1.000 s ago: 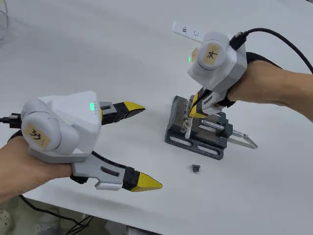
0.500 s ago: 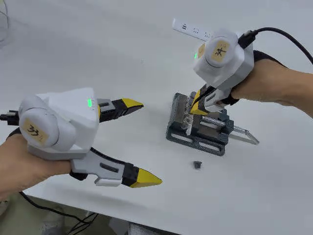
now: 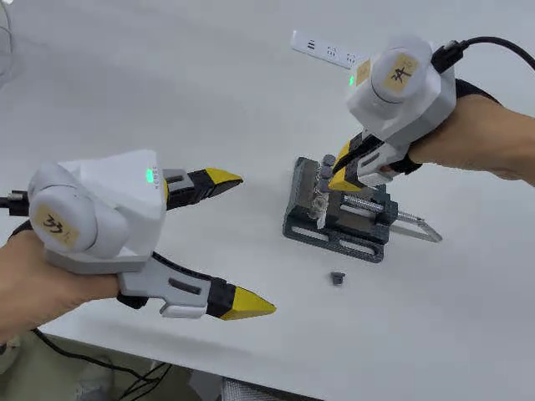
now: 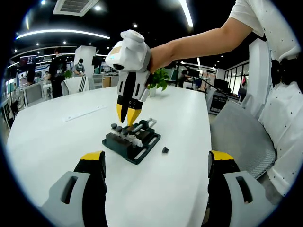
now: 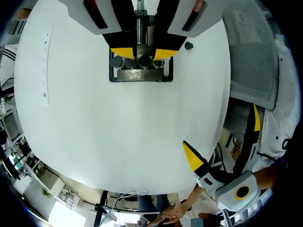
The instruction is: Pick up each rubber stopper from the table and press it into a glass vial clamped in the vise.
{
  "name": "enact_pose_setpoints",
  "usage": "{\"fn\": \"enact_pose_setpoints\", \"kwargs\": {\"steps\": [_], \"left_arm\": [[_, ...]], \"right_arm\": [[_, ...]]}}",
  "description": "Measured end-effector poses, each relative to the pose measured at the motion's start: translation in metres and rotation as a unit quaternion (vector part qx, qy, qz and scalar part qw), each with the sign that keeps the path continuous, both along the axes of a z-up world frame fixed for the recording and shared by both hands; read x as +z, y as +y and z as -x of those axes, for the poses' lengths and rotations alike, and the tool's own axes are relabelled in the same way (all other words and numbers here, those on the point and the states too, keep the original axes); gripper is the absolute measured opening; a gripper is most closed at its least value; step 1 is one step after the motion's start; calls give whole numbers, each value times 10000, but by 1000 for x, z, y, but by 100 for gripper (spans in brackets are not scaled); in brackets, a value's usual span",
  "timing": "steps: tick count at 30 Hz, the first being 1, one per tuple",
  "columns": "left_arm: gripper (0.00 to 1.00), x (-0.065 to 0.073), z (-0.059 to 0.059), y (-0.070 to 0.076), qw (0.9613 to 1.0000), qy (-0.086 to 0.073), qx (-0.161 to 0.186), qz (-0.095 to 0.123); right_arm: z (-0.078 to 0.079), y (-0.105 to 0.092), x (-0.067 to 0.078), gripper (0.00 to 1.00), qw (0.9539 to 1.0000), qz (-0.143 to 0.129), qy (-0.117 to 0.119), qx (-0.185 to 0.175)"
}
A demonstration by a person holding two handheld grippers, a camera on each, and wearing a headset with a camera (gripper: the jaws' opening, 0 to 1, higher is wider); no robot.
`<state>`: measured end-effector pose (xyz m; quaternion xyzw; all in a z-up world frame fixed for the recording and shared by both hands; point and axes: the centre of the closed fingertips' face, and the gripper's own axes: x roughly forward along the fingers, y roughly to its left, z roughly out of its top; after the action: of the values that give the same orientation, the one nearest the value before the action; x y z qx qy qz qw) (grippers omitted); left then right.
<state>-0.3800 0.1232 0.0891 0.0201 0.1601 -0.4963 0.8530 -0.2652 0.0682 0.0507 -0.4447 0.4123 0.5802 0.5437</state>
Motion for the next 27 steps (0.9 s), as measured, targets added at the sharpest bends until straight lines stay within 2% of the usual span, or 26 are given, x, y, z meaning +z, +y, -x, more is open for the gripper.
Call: {"fn": "enact_pose_setpoints", "kwargs": {"steps": [10, 17, 21, 27], "left_arm": [[88, 5, 1, -2, 10000, -3, -11, -1], [89, 6, 3, -2, 10000, -10, -43, -61], [89, 8, 4, -1, 9999, -22, -60, -111], [89, 12, 5, -1, 9998, -26, -81, -152]], "right_arm": [[2, -10, 22, 18, 9986, -454, -143, -227], [7, -20, 28, 22, 9965, -707, -214, -387], [13, -26, 35, 25, 9939, -949, -275, -487], [20, -39, 36, 28, 9909, -1132, -295, -666]]}}
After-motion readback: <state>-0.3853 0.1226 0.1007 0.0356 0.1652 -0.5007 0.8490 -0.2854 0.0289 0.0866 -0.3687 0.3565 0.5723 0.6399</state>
